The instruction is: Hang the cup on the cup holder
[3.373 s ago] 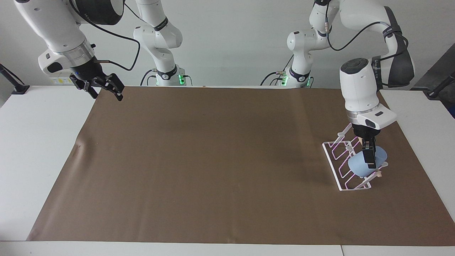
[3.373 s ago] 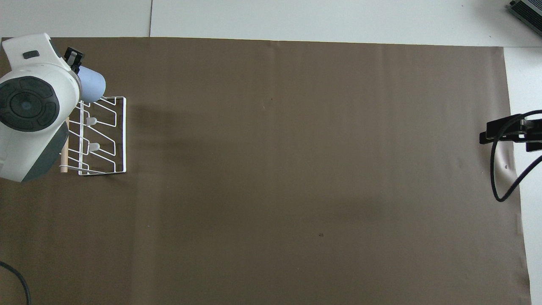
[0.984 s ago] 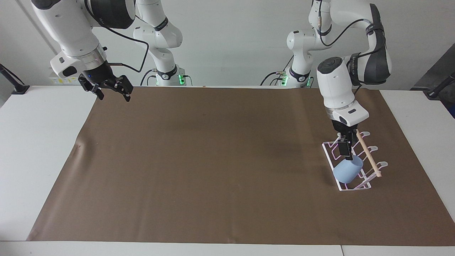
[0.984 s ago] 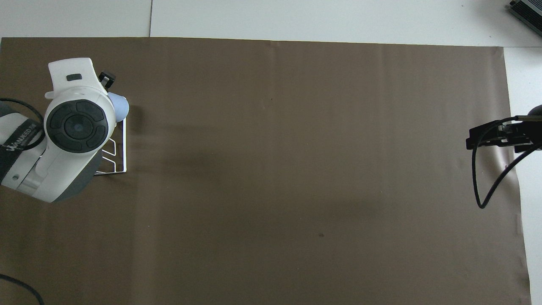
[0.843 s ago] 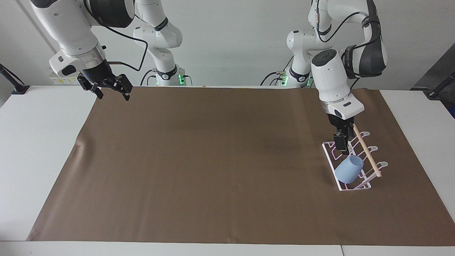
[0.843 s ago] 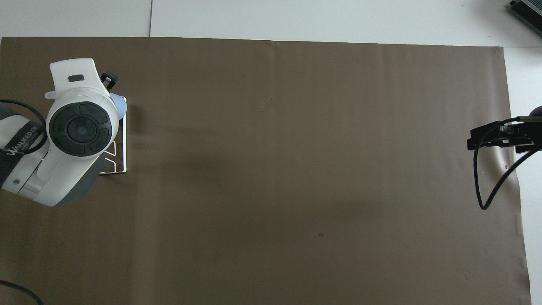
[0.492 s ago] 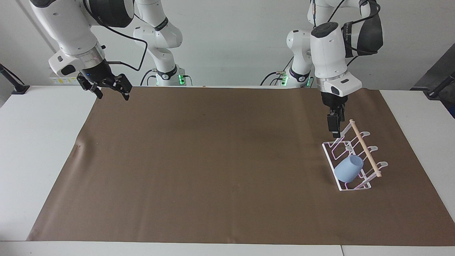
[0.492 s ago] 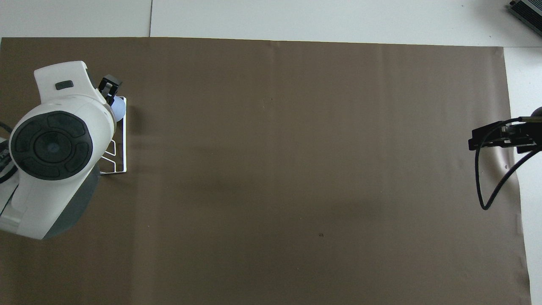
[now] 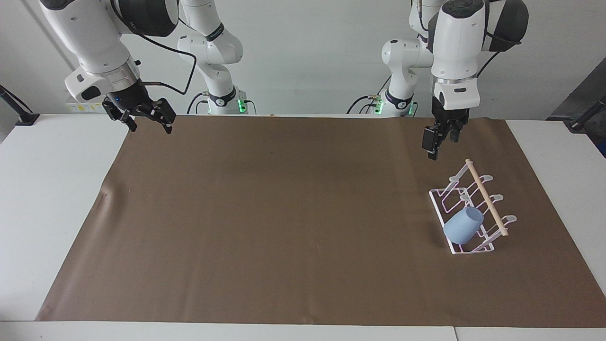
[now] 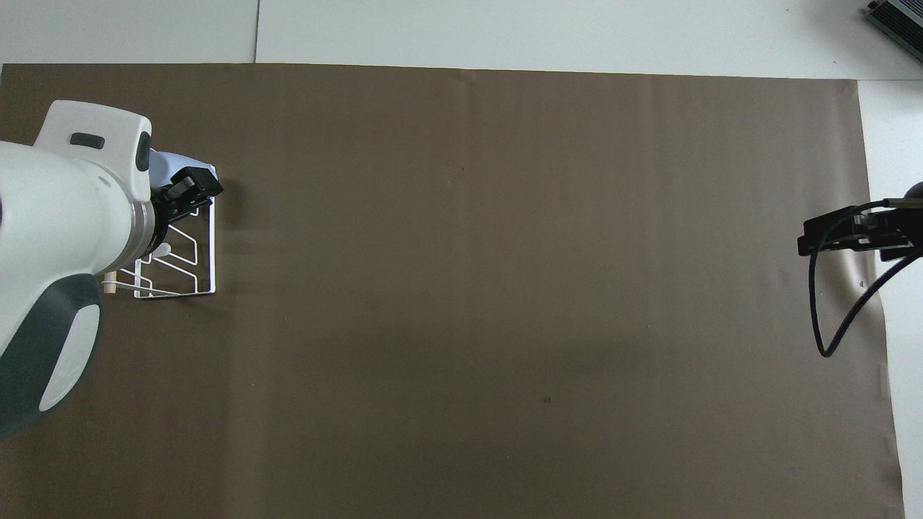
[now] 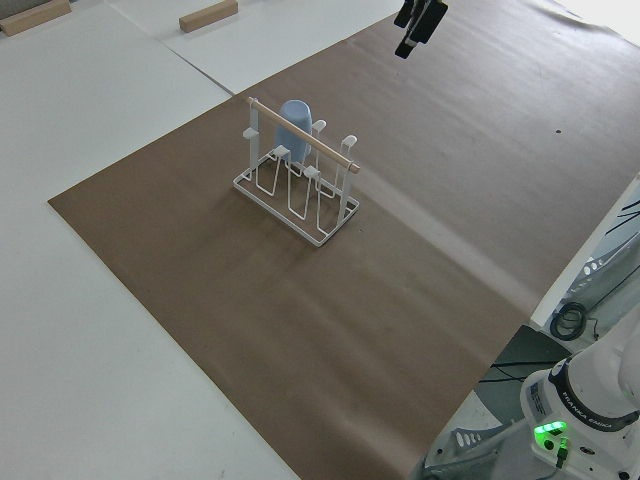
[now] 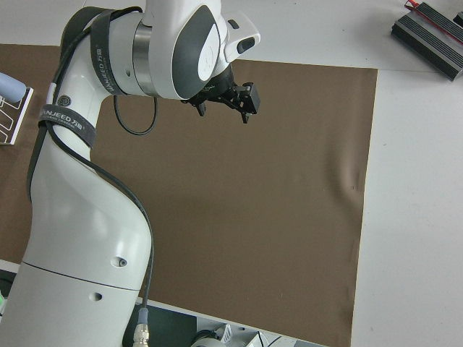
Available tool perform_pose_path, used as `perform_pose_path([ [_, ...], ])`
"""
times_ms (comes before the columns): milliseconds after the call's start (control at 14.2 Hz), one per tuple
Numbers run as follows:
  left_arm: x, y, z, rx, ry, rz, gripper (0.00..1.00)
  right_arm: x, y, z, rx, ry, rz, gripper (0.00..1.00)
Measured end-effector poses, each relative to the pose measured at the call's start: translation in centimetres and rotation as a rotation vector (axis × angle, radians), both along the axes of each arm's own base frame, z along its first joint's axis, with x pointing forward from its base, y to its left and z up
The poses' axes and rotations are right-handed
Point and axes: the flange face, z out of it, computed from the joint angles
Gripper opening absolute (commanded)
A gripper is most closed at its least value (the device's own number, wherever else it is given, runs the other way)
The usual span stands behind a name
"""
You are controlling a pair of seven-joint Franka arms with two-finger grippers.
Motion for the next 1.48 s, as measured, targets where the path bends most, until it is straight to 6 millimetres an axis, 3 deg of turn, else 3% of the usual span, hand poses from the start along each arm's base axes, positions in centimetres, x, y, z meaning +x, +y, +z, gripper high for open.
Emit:
perform_pose_path([
  [281,-0.1,2.0,1.9,-0.032,0.105,-0.22,1.0,0.0,0.0,0.0,0.0,0.0,0.0,1.0],
  [843,0.9,11.3,4.0,-0.089,0.195,-0.496,1.0,0.0,0.0,0.0,0.0,0.0,0.0,1.0],
  [1054,0.5,12.0,4.2,-0.096,0.267,-0.609,1.0,0.0,0.0,0.0,0.0,0.0,0.0,1.0],
  [1476,0.7,11.2,5.9,-0.14,0.32,-0.684,1.0,0.0,0.0,0.0,0.0,0.0,0.0,1.0],
])
